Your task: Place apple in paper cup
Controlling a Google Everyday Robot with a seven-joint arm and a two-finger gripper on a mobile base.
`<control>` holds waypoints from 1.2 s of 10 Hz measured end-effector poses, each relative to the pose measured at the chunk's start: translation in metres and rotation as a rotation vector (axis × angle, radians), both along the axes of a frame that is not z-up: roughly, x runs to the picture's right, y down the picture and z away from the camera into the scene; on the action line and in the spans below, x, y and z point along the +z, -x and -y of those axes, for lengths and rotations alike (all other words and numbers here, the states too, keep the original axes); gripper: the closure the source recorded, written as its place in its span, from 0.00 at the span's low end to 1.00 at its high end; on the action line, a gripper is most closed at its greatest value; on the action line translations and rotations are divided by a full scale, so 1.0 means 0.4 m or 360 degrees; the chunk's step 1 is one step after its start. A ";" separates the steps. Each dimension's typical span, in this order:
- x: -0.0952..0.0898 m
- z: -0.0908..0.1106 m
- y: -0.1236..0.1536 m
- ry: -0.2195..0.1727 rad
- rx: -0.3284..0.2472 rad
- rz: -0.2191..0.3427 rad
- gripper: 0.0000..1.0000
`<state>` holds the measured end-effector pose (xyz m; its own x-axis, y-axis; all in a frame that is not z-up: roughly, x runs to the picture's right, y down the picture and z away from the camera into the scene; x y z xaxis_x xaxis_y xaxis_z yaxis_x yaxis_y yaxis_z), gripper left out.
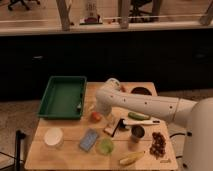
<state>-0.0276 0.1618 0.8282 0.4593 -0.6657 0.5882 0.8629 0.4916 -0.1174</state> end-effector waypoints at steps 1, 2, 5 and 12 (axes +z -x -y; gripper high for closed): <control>-0.004 0.005 0.002 -0.0007 0.0005 -0.0002 0.20; -0.008 0.009 0.005 -0.0011 0.0008 -0.0004 0.20; -0.010 0.021 0.015 -0.0011 0.0038 -0.0011 0.20; 0.025 0.040 0.070 0.0046 0.0141 -0.0025 0.20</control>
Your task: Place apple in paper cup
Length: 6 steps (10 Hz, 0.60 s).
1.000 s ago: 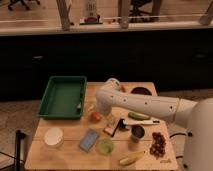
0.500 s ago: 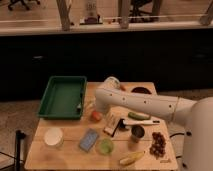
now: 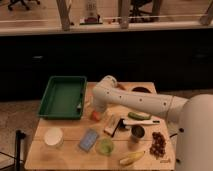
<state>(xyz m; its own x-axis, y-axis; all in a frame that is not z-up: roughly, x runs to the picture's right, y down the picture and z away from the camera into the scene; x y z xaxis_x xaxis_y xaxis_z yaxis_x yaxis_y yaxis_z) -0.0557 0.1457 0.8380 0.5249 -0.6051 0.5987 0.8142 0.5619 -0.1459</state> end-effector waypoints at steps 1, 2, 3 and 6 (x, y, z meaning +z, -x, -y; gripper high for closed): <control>0.006 -0.001 0.001 0.0006 0.0006 -0.0005 0.20; 0.015 -0.005 0.004 0.0014 0.0009 -0.0014 0.25; 0.026 -0.011 0.011 0.0020 0.0009 -0.0020 0.35; 0.048 -0.021 0.002 0.0035 0.0022 -0.0040 0.63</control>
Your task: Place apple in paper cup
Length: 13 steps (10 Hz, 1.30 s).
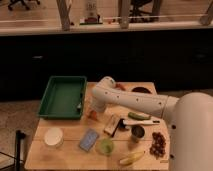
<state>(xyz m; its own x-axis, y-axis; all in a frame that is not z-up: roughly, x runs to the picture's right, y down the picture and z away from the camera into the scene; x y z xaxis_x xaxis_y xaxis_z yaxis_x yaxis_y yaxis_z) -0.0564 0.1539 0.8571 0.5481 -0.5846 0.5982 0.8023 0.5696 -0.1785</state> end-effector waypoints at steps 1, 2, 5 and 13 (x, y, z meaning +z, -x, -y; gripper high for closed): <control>0.004 -0.003 -0.002 0.0008 0.0007 -0.0004 0.76; 0.007 -0.002 -0.005 0.0006 0.0008 -0.0005 0.86; 0.002 0.001 -0.023 -0.0011 -0.0006 -0.0013 1.00; -0.175 0.079 -0.031 -0.0147 -0.0206 0.0113 1.00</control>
